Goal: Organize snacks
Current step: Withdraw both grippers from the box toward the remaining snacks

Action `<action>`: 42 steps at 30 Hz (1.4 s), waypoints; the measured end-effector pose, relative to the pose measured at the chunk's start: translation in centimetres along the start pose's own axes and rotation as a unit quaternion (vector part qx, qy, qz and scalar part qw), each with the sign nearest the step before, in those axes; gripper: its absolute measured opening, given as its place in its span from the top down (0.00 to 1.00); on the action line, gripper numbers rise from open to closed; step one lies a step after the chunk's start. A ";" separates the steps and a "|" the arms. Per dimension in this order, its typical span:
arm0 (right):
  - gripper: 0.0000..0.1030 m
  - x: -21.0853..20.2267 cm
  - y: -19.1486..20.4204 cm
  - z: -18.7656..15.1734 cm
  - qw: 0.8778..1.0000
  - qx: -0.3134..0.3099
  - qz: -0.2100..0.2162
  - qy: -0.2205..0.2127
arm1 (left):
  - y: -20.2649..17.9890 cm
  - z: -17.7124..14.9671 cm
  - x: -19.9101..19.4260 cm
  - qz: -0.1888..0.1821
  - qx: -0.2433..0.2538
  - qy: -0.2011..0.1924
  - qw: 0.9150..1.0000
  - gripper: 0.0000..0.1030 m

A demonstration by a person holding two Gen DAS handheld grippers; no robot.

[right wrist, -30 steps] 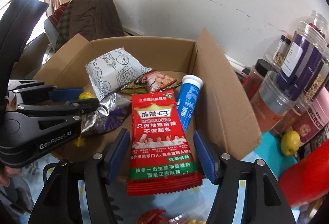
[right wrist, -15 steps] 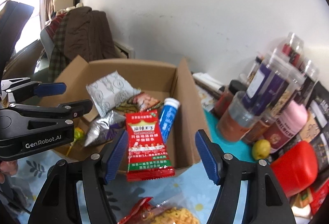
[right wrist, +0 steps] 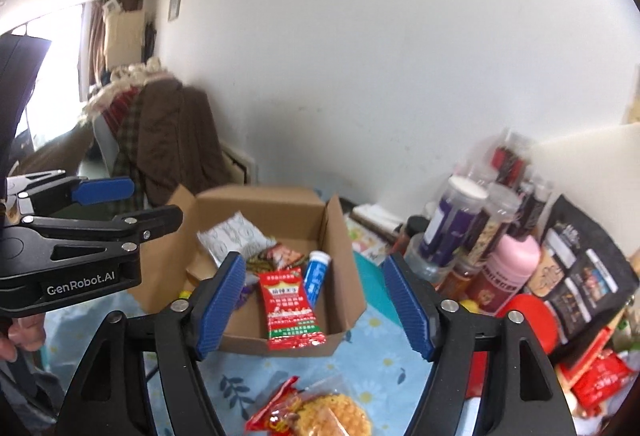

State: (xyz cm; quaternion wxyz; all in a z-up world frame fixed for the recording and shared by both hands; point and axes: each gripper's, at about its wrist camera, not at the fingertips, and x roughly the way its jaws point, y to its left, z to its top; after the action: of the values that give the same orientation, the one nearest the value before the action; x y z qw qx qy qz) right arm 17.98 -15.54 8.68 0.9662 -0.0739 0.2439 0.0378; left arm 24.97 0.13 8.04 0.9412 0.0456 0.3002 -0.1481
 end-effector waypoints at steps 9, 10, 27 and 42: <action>0.22 -6.0 -1.1 -0.1 0.999 0.023 -0.002 -0.031 | -1.2 -0.8 -6.6 -0.015 0.014 -0.057 0.998 0.24; 0.22 -6.4 -1.2 -0.3 0.999 0.024 -0.003 -0.031 | -1.3 -0.9 -7.2 -0.019 0.015 -0.060 0.998 0.24; 0.13 -14.2 -0.2 -4.9 0.999 0.018 -0.027 -0.043 | -4.5 -5.1 -11.9 -0.105 0.042 -0.060 0.992 0.21; 0.12 -14.9 0.4 -10.6 0.999 0.035 -0.040 -0.004 | -7.0 -9.6 -10.7 -0.149 0.066 0.006 0.987 0.21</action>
State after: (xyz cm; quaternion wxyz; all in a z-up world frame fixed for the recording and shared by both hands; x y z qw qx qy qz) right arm -0.09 -17.39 6.52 0.9700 -0.0496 0.2376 -0.0091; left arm 9.24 -2.12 6.41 0.9016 0.0634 0.2991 -0.3059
